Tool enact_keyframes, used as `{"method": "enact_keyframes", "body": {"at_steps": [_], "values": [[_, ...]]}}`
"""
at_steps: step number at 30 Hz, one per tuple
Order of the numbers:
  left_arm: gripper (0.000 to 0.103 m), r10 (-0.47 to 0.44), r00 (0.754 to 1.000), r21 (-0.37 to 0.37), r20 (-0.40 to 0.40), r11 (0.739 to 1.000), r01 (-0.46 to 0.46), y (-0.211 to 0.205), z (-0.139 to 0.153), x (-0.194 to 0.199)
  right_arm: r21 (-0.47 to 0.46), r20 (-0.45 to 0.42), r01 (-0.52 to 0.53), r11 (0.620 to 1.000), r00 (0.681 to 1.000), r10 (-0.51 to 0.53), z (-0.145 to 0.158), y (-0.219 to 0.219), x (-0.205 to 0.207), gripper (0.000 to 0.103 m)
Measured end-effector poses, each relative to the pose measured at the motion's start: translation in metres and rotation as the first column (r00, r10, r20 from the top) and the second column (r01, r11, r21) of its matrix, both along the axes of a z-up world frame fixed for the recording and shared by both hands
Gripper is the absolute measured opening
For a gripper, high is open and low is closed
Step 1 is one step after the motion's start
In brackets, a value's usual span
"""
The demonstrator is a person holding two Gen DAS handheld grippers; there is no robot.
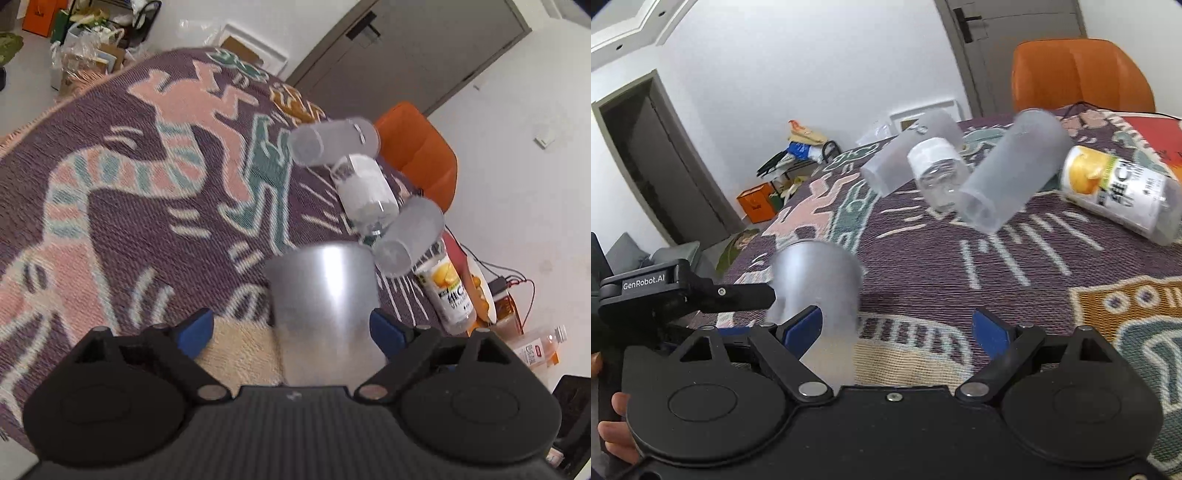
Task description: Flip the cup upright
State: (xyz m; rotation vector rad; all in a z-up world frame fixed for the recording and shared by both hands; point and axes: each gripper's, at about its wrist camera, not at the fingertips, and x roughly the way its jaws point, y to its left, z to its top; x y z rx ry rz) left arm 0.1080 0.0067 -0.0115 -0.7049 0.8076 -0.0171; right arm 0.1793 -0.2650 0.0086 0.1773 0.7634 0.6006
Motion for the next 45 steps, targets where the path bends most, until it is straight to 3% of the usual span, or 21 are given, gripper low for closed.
{"method": "enact_keyframes", "body": {"at_steps": [7,20,38,39,41,45], "values": [[0.091,0.046,0.999,0.042,0.027,0.998,-0.048,0.024,-0.008,-0.006,-0.036,0.007,-0.062,0.997,0.998,0.062,0.012,0.03,0.006,0.09],[0.097,0.078,0.99,0.163,0.12,0.982,-0.097,0.055,-0.022,-0.019,-0.169,-0.1,-0.195,0.966,0.979,0.18,0.017,0.089,0.038,0.09],[0.097,0.093,0.978,0.18,0.187,0.975,-0.127,0.072,-0.033,-0.024,-0.328,-0.239,-0.291,0.898,0.946,0.219,0.002,0.142,0.069,0.089],[0.097,0.094,0.978,0.179,0.188,0.976,-0.128,0.072,-0.033,-0.025,-0.33,-0.241,-0.292,0.898,0.945,0.219,0.003,0.142,0.07,0.088],[0.097,0.102,0.977,0.178,0.186,0.975,-0.135,0.073,-0.032,-0.026,-0.342,-0.243,-0.294,0.893,0.945,0.218,0.004,0.143,0.071,0.077],[0.097,0.118,0.976,0.17,0.181,0.974,-0.149,0.072,-0.03,-0.029,-0.339,-0.209,-0.269,0.902,0.956,0.206,0.01,0.135,0.067,0.076]]}}
